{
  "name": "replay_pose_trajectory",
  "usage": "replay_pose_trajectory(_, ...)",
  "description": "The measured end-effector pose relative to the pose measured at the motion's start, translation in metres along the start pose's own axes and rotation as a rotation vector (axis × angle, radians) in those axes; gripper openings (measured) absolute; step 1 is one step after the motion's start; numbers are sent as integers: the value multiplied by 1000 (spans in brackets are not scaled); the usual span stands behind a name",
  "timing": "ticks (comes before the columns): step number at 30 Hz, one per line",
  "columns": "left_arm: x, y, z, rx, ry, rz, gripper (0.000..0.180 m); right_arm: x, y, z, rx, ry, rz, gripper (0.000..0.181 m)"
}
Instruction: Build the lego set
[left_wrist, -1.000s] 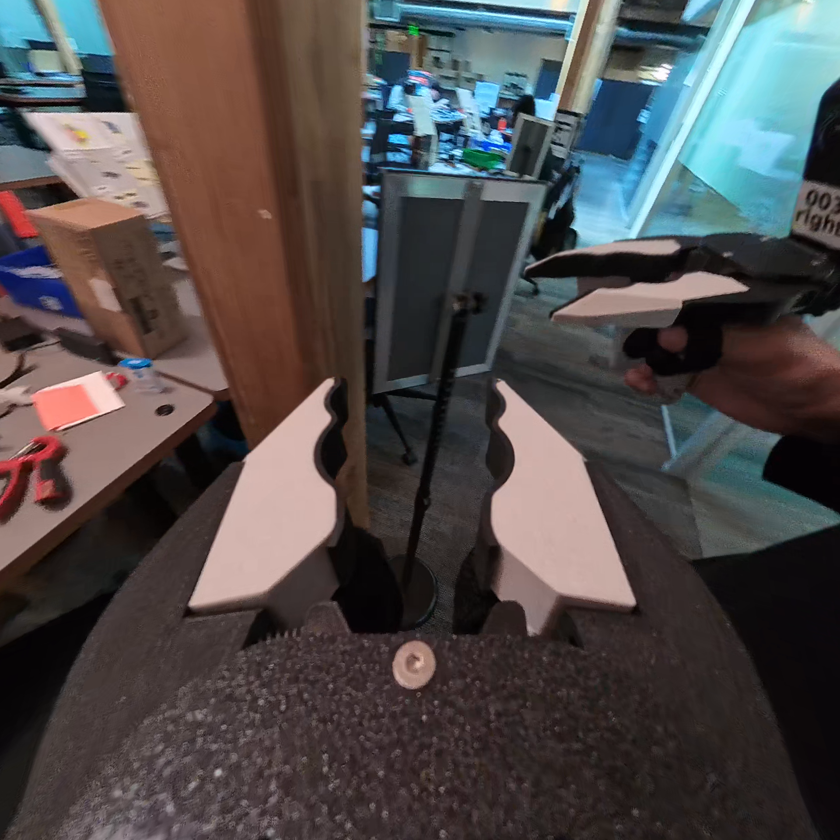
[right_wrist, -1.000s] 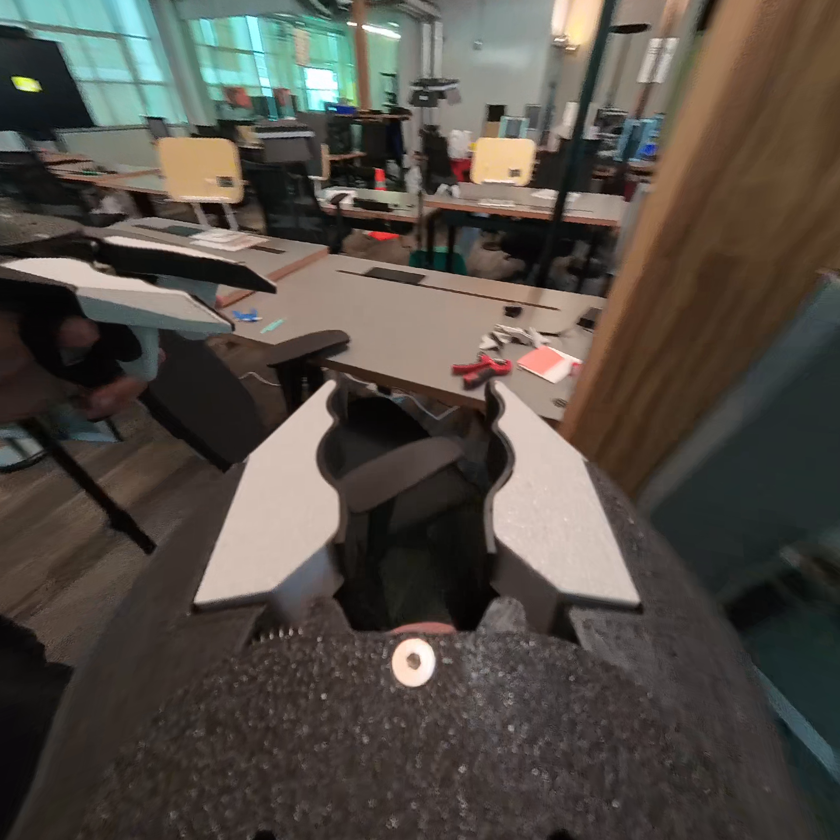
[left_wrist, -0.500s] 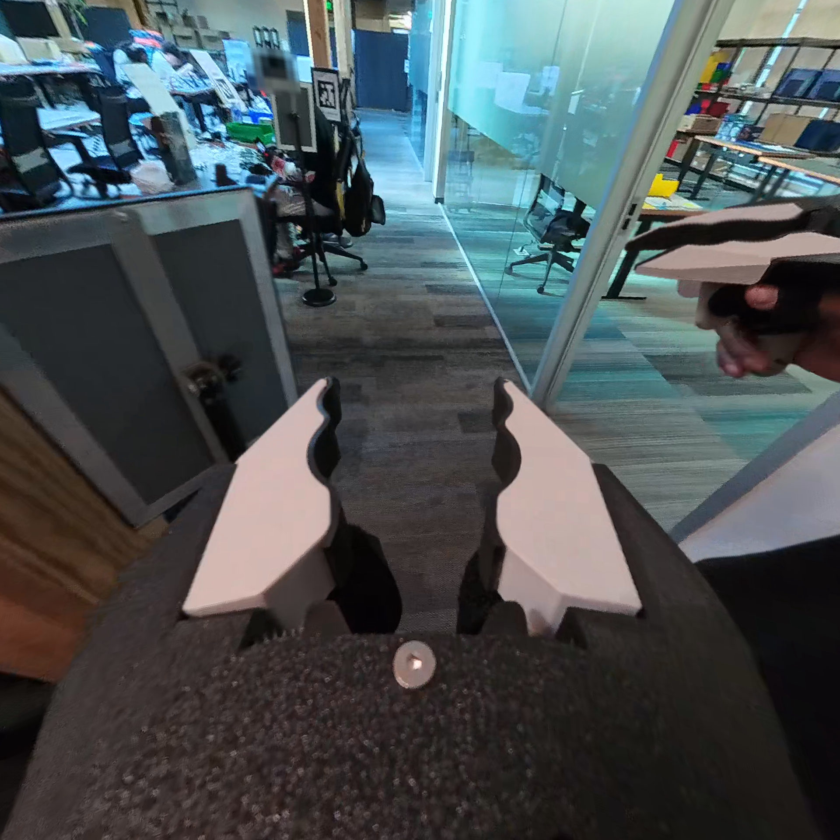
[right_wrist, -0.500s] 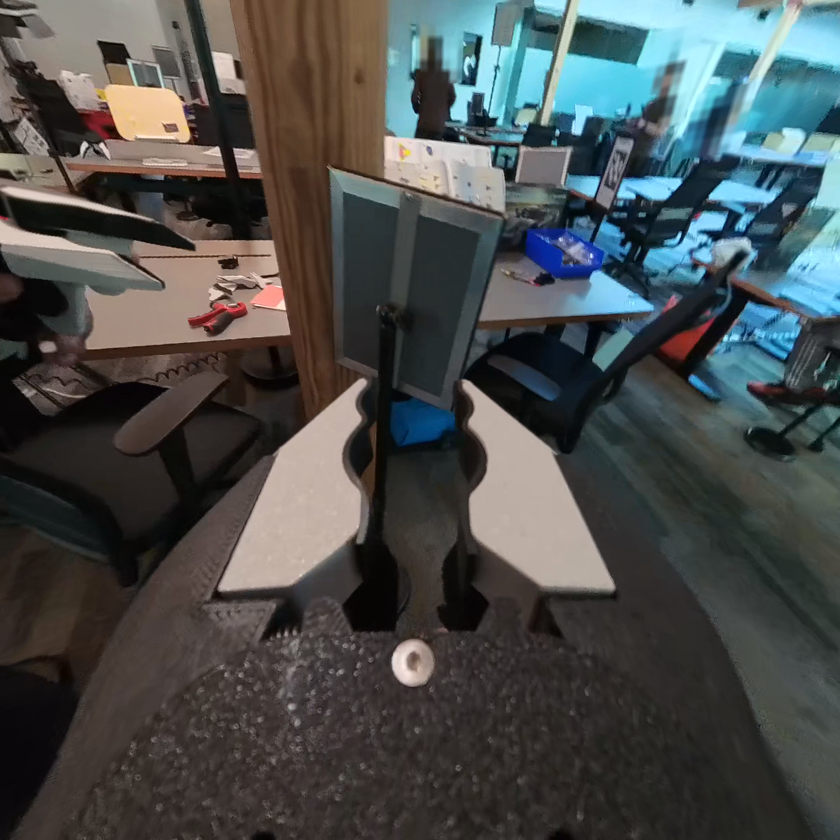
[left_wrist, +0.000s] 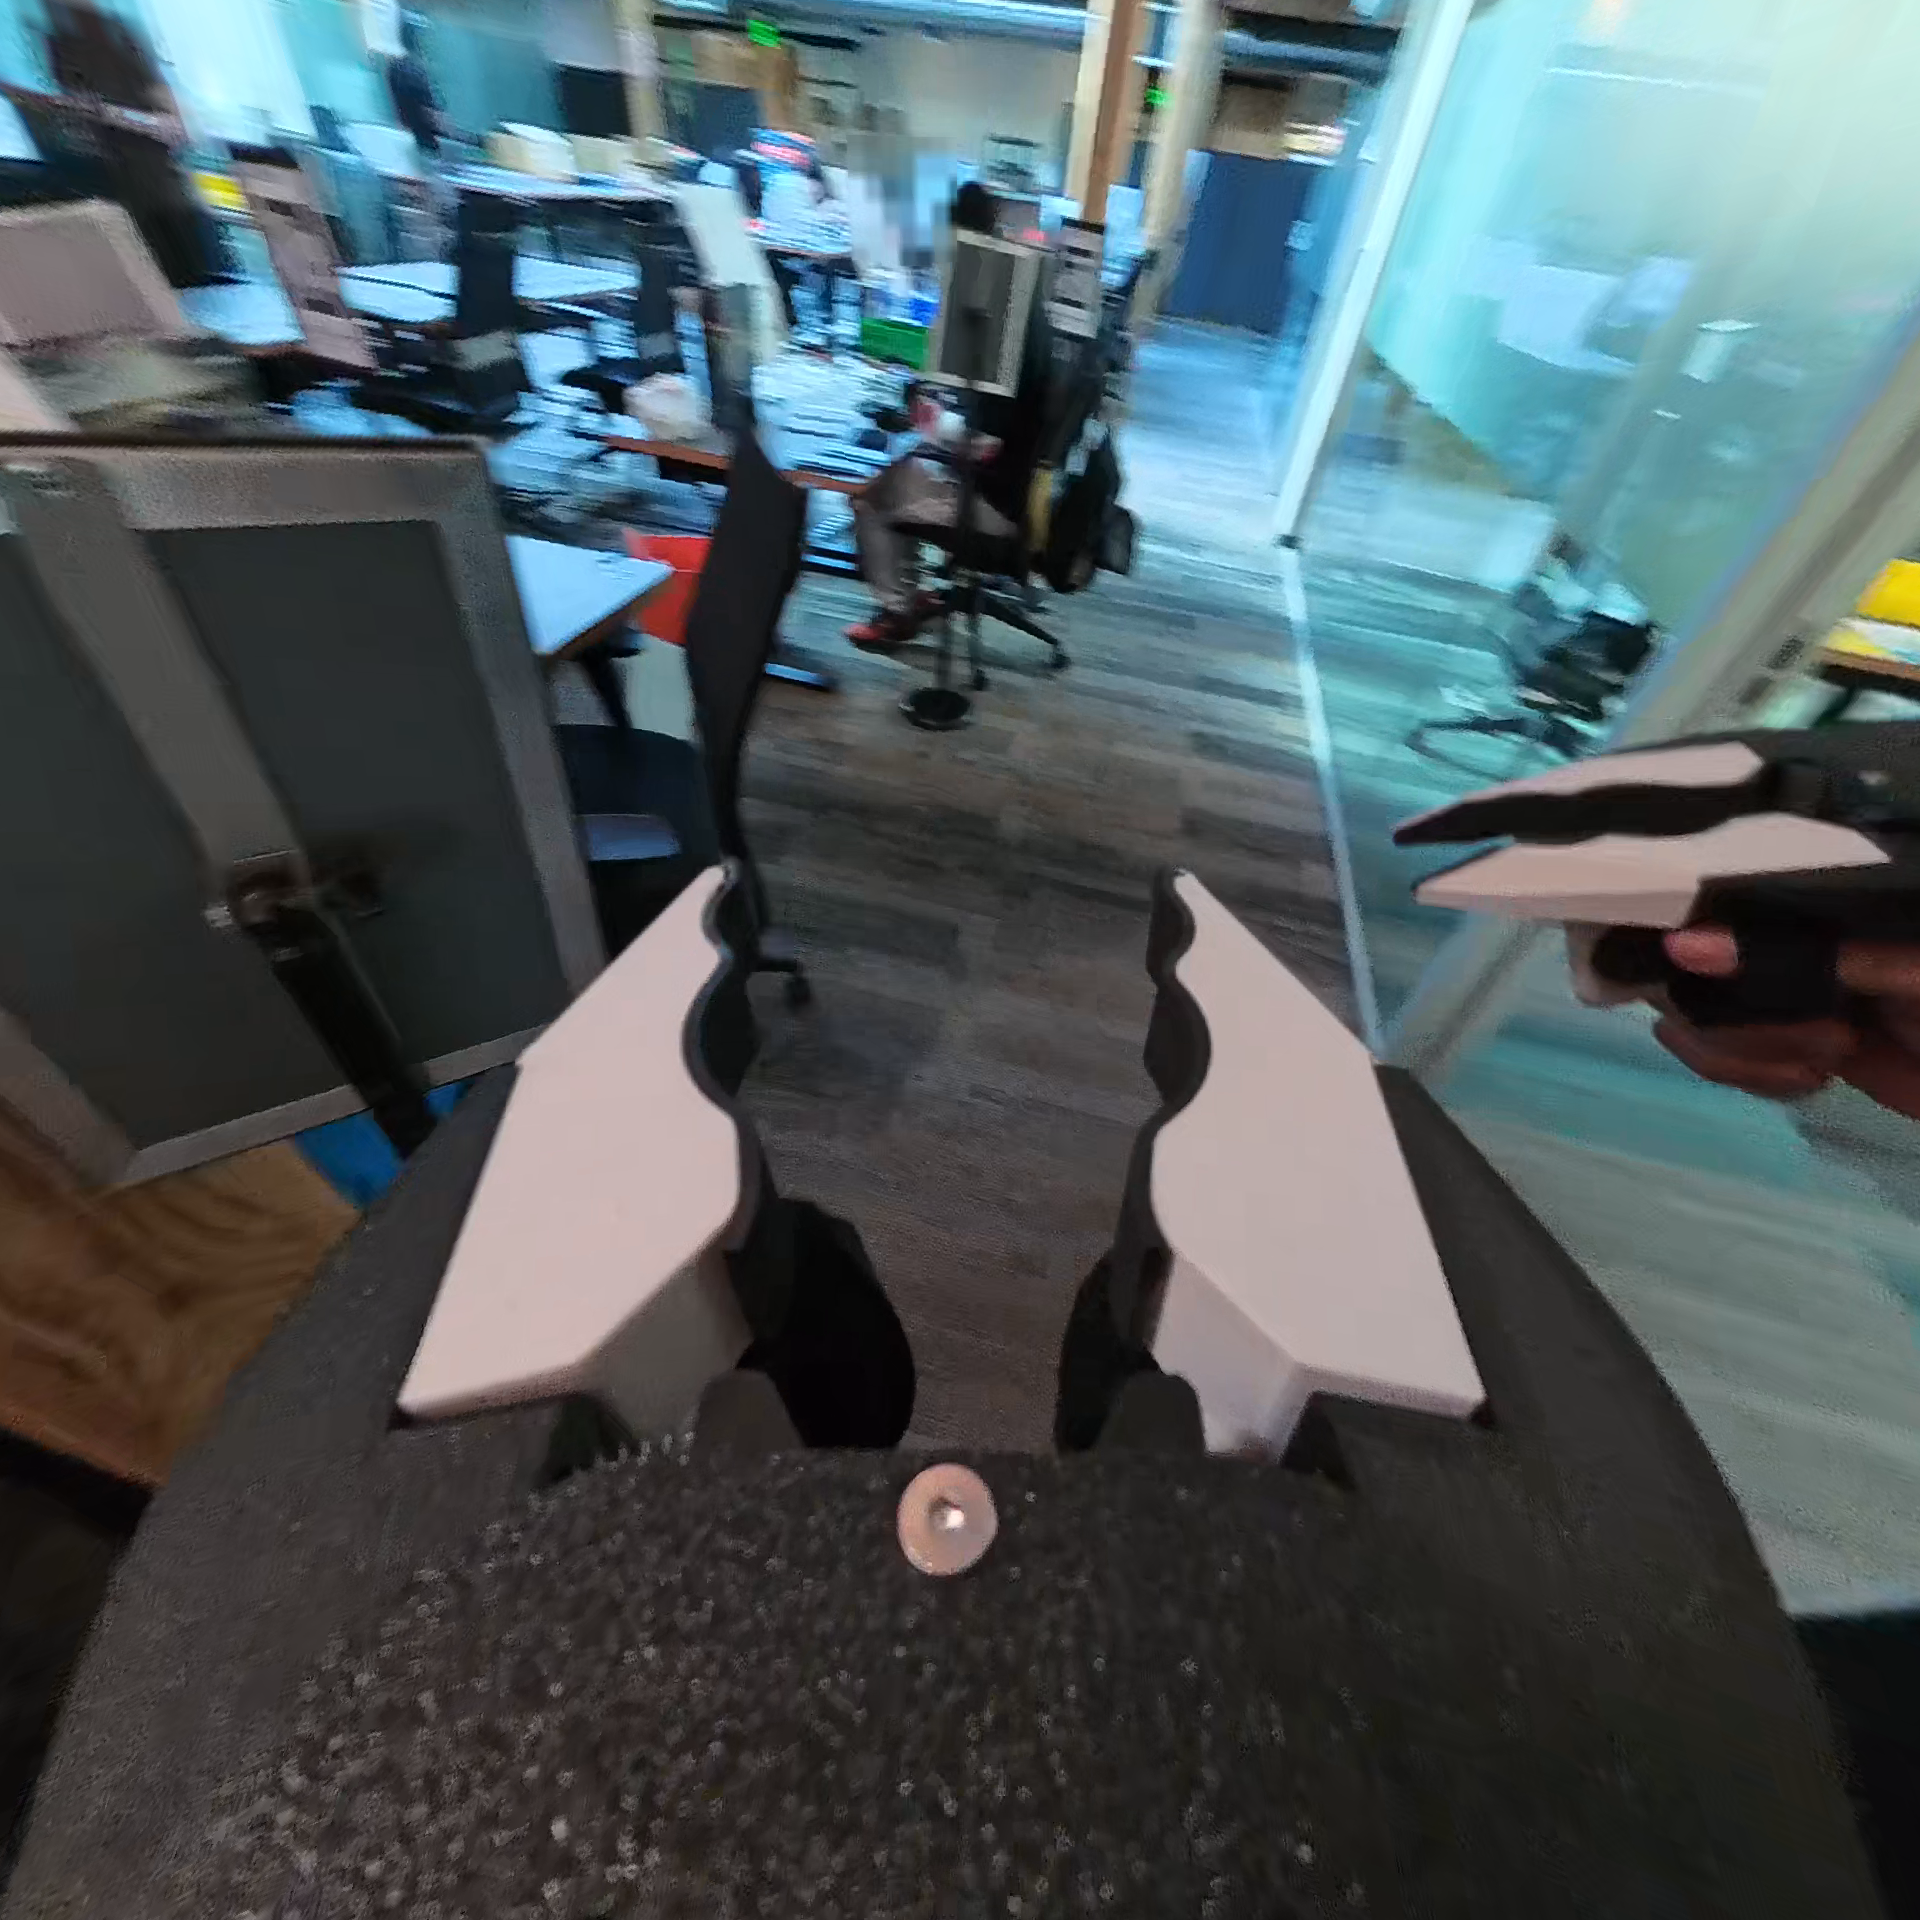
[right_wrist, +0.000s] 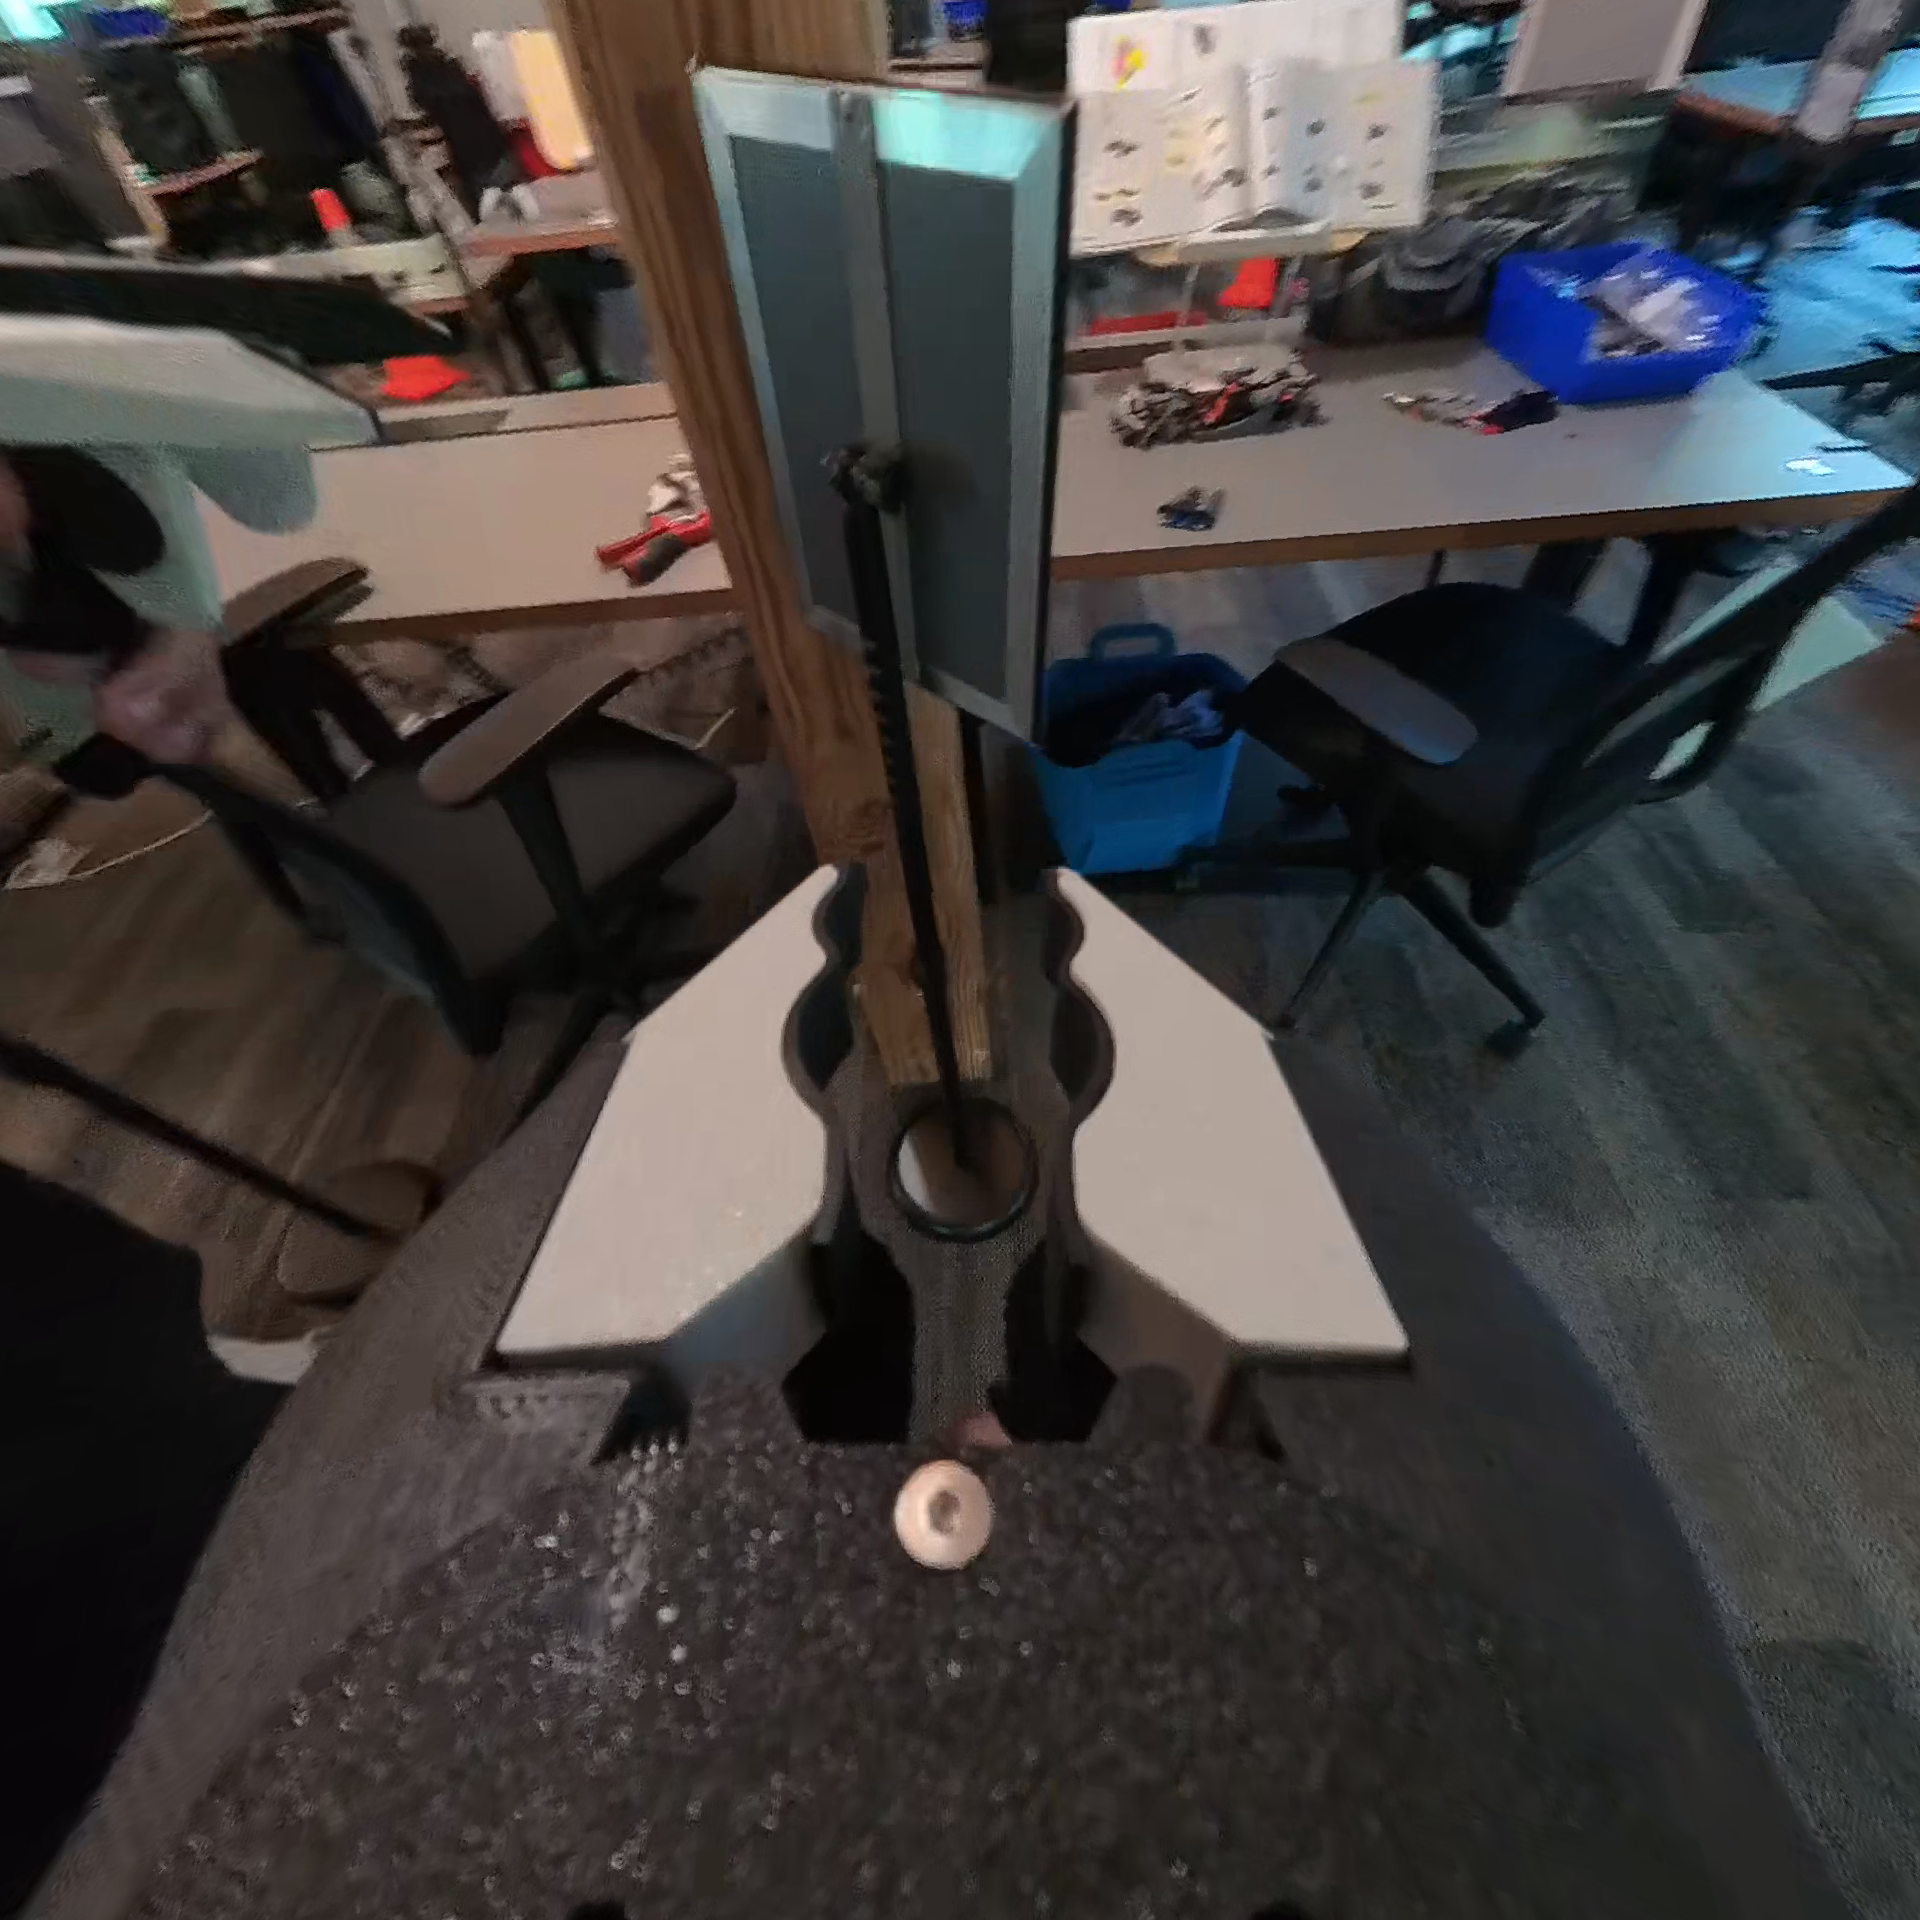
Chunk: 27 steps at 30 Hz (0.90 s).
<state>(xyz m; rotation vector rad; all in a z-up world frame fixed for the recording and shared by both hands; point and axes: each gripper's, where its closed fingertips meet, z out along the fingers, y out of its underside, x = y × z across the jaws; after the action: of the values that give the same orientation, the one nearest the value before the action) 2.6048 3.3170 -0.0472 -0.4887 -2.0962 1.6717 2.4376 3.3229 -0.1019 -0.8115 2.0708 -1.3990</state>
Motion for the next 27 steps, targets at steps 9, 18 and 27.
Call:
replay_pose_trajectory(9,-49,19,-132,-46,-663,-6,67,-41,3,40,-57,-406,-157,33)
replay_pose_trajectory(18,-69,75,-397,-115,-1230,-178,49,-242,2,78,-101,-821,-313,33)
replay_pose_trajectory(27,-89,177,-707,-214,-1580,-496,41,-562,10,69,-103,-1166,-488,34)
